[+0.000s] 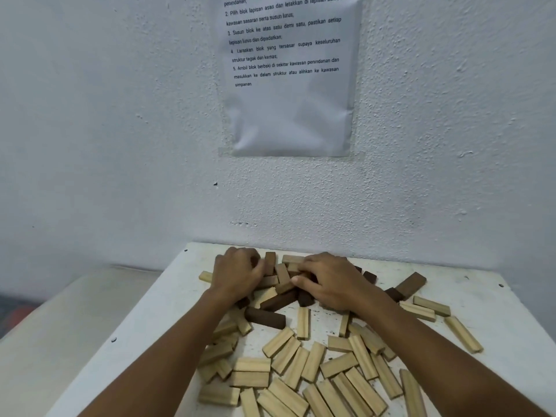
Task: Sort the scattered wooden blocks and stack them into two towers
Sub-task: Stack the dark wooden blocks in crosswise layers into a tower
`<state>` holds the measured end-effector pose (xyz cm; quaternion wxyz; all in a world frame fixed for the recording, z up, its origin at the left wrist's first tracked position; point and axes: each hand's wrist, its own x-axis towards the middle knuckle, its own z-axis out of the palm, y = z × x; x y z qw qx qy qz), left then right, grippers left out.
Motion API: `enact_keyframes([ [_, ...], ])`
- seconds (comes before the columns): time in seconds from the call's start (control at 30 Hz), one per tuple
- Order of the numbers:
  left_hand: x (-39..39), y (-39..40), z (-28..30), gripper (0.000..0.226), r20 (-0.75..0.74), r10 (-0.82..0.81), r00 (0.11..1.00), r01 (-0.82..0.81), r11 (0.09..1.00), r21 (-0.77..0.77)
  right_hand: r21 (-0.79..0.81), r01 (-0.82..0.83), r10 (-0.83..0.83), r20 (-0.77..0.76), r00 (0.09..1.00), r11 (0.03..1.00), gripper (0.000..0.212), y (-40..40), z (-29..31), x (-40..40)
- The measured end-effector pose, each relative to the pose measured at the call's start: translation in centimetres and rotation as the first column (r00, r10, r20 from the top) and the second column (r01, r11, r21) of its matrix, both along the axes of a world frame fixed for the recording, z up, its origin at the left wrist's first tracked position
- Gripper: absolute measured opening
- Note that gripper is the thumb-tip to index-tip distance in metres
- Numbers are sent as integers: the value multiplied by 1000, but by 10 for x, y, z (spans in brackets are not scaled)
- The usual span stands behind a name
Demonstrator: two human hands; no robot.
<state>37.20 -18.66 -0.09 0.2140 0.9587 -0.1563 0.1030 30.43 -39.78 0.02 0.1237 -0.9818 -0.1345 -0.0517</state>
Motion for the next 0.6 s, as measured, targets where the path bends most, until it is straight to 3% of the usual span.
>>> enact_keyframes([
  [0.07,-1,-3,2,48,43,-31,999,35,994,-100,124,-20,20,-2,1000,992,44,-8,7,-8],
  [0.13,-3,-8,0,52,-18,-54,998,54,998,-29,268,16,-27,39,999,963,32,-16,12,-14],
  [0.2,-10,-13,-5,73,-181,-81,980,108,984,143,172,134,-146,60,987,976,38,-24,9,-18],
  [0.27,-17,-20,-7,83,-258,-107,960,171,956,238,-18,250,-250,-50,967,968,50,-28,-3,-24],
  [0.33,-24,-27,-6,73,-274,-136,952,206,948,242,-65,255,-262,-138,955,965,55,-29,-13,-33],
  [0.4,-31,-29,-5,73,-282,-194,940,256,945,205,-28,213,-215,-130,968,977,55,-29,-14,-46],
  [0.5,-40,-28,-2,68,-256,-302,918,319,948,25,111,124,-107,-147,983,986,51,-31,-8,-67],
  [0.6,-49,-34,1,67,-175,-349,921,343,937,-62,411,89,-25,-157,987,907,42,-38,-3,-89],
])
